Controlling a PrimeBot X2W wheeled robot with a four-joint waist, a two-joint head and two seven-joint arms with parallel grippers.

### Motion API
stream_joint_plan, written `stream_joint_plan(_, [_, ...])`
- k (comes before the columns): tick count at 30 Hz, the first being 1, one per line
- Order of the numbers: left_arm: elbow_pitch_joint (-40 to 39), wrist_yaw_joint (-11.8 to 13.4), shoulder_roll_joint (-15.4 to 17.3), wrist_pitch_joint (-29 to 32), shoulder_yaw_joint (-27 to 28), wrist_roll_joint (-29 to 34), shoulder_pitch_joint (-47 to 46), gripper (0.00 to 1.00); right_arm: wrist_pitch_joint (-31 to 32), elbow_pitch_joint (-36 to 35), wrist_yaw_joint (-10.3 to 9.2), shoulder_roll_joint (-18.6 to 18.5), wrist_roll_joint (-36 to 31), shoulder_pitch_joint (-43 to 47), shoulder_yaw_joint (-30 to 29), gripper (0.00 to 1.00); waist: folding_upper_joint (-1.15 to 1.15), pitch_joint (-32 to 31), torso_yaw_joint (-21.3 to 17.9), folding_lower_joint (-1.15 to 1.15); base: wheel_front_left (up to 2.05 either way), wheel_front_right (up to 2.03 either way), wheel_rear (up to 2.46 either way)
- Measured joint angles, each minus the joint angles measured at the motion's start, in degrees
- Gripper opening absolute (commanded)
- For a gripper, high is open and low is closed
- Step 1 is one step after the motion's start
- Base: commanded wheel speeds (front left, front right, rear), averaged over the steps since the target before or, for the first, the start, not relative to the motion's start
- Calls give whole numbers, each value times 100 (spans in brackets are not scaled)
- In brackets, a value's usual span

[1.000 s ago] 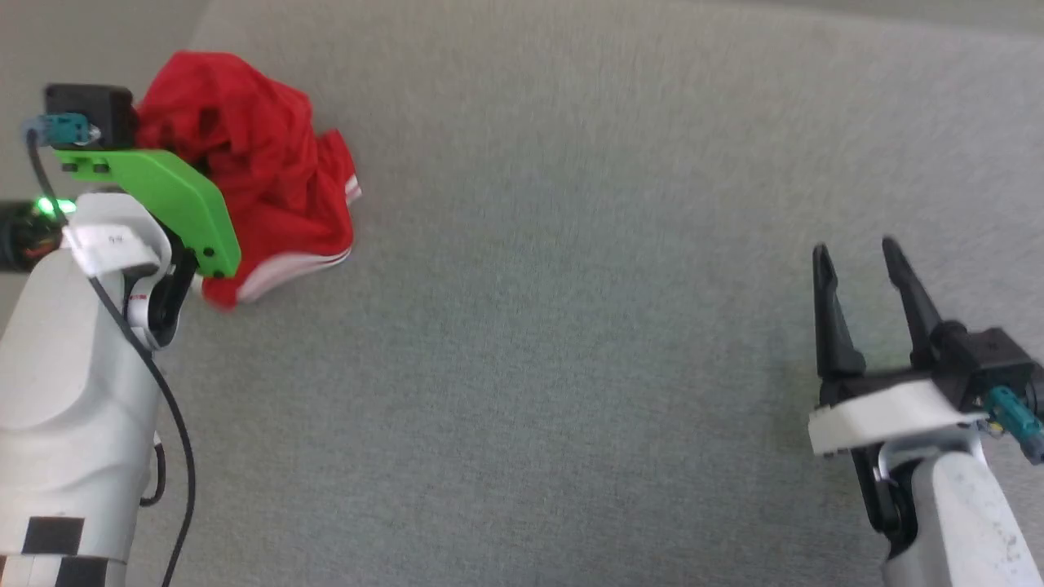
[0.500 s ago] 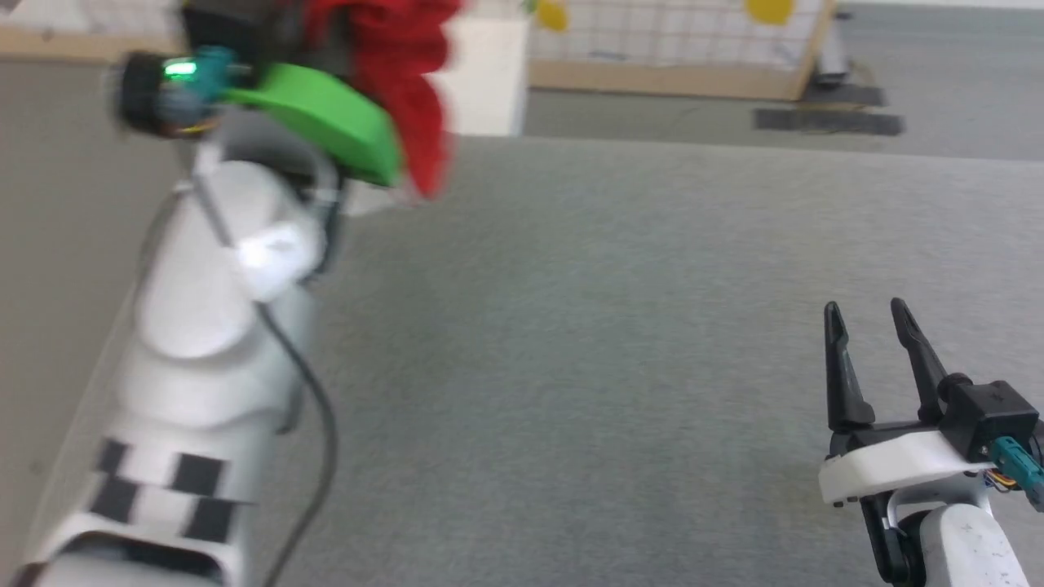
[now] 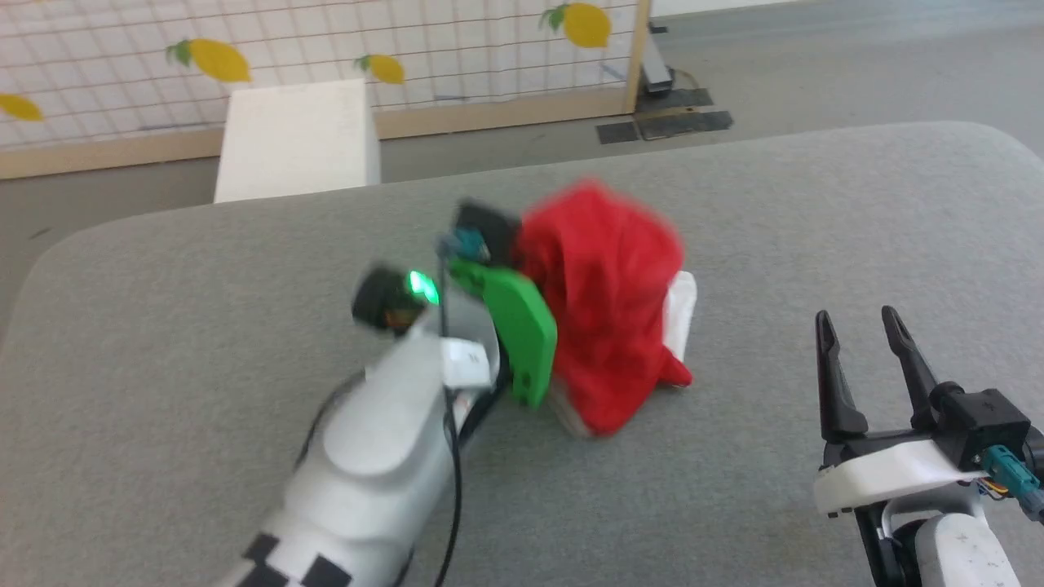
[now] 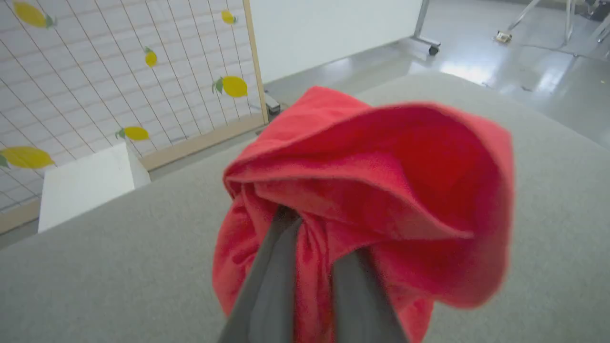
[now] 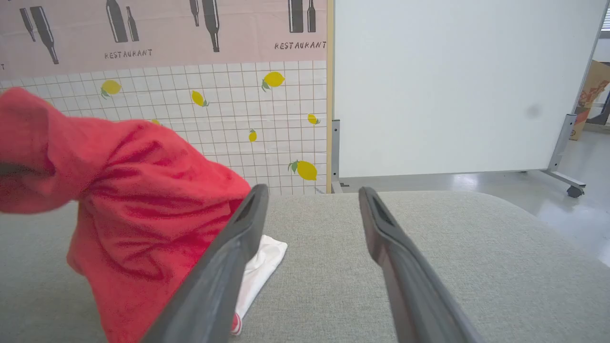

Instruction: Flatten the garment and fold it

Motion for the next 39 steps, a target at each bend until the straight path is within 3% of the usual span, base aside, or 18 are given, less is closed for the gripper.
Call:
stream_joint_plan(7, [680, -203, -19, 1862, -758, -463, 635, 0, 2, 14, 0, -7, 10, 55, 31, 100, 0, -17, -237, 0, 0, 0, 0])
stream_joint_plan(8, [705, -221, -19, 2002, -808, -483, 676, 17, 3, 20, 0, -5, 16, 55, 54, 100, 0, -26, -227, 0, 0, 0, 0])
stream_joint_plan(9, [712, -227, -19, 2081, -828, -511, 701, 98, 7, 21, 0, -4, 16, 56, 74, 100, 0, -37, -215, 0, 0, 0, 0])
stream_joint_plan(13, [544, -194, -10, 1907, -816, -554, 783, 100, 9, 35, 0, -2, 16, 60, 146, 100, 0, -98, -139, 0, 0, 0, 0])
stream_joint_plan(21, [-503, 357, 287, -421, -314, -227, 852, 100, 55, 1, 0, -3, 15, 116, 88, 100, 0, -239, 85, 0, 0, 0, 0])
stream_joint_plan(28, [-1248, 978, 806, -1590, 193, -19, 1337, 100, 100, -110, 0, -2, 15, 176, 24, 100, 0, -327, 311, 0, 0, 0, 0])
stream_joint_plan(32, [-1704, 1281, 1057, -1980, 661, -56, 1779, 100, 100, -153, 0, -2, 18, 184, -35, 100, 0, -341, 411, 0, 0, 0, 0])
stream_joint_plan(39, [-2385, 1221, 1225, -2084, 1538, -20, 2682, 100, 102, -219, 0, -2, 15, 204, -45, 100, 0, -283, 490, 0, 0, 0, 0])
